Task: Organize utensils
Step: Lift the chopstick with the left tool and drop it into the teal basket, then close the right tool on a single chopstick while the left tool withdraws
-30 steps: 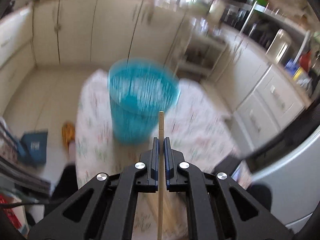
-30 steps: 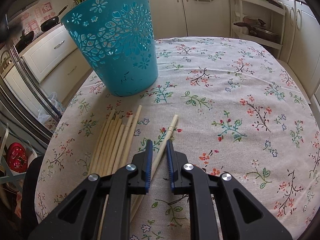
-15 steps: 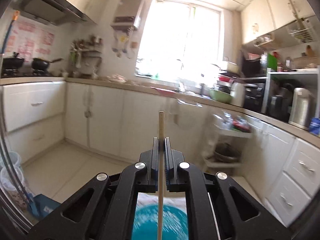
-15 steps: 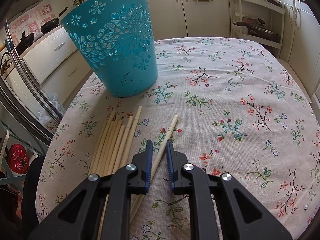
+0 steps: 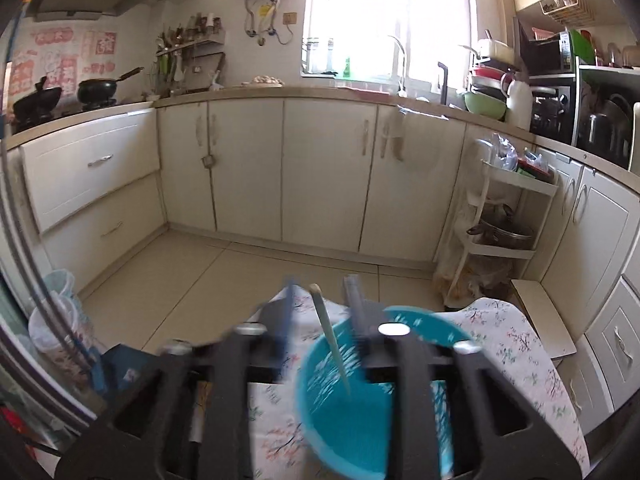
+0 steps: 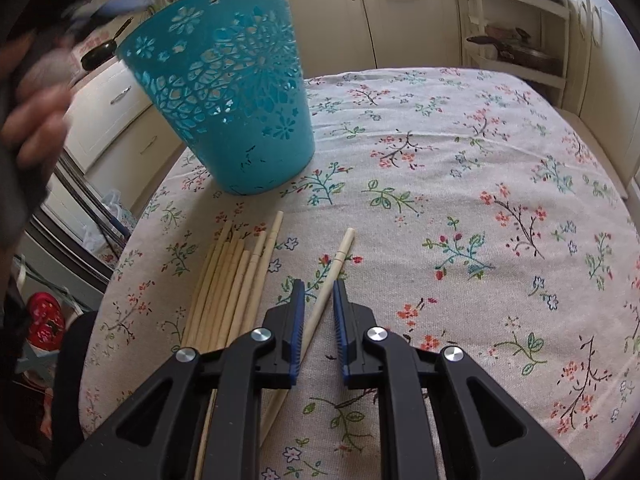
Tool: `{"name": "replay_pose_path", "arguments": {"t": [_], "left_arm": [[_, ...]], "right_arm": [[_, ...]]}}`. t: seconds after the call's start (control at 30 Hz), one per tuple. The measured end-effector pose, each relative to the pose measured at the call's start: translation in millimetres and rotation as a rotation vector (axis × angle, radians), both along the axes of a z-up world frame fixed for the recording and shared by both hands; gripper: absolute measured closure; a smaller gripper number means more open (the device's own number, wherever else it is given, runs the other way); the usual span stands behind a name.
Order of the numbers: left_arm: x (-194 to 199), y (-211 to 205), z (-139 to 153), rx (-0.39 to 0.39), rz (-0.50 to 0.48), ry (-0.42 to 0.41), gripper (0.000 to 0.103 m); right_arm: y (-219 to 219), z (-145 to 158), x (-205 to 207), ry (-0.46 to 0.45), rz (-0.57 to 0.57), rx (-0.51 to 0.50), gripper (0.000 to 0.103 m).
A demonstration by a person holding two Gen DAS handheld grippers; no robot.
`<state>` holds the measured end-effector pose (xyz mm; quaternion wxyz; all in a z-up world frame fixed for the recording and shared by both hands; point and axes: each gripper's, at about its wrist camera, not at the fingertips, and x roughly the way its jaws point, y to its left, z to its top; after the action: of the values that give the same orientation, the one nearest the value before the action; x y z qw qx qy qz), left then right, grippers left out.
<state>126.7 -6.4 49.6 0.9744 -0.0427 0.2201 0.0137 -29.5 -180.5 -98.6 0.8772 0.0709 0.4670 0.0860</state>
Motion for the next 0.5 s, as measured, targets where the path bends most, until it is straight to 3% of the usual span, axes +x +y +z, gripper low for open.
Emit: {"name": "replay_pose_path", "arguments": {"t": [0.03,0.23,0.33,0.4,0.5], "left_arm": [[-7.9,3.2,-1.1,-0.001,0.010,-0.014,0.054],[-81.1,47.2,-14.4,-0.049,0.080,-0.072,0.039],[-92.9,61.6,-40.0,-0.070,0.093,-0.009,0.037],[-89.5,66.7,-69.6,-0.084,0.062,0.095,0.037],[-86.5,67.4,-103.2,-0.092,0.006,0.188,0.037]], "right_arm": [[-0.6,-0.1,1.0,0.005,-0.004,0.005,0.088],[11.7,-0.3,4.6,0.003,-0.024,-0.067,0.088],[27.6,-0.6,6.3,-0.008,0.010,-0.181,0.092],[36.2,0.4,7.0,0.007,0.090,-0.223,0.095],[40.2,3.9,10.0,0.072,0.211,-0.287,0.097]]}}
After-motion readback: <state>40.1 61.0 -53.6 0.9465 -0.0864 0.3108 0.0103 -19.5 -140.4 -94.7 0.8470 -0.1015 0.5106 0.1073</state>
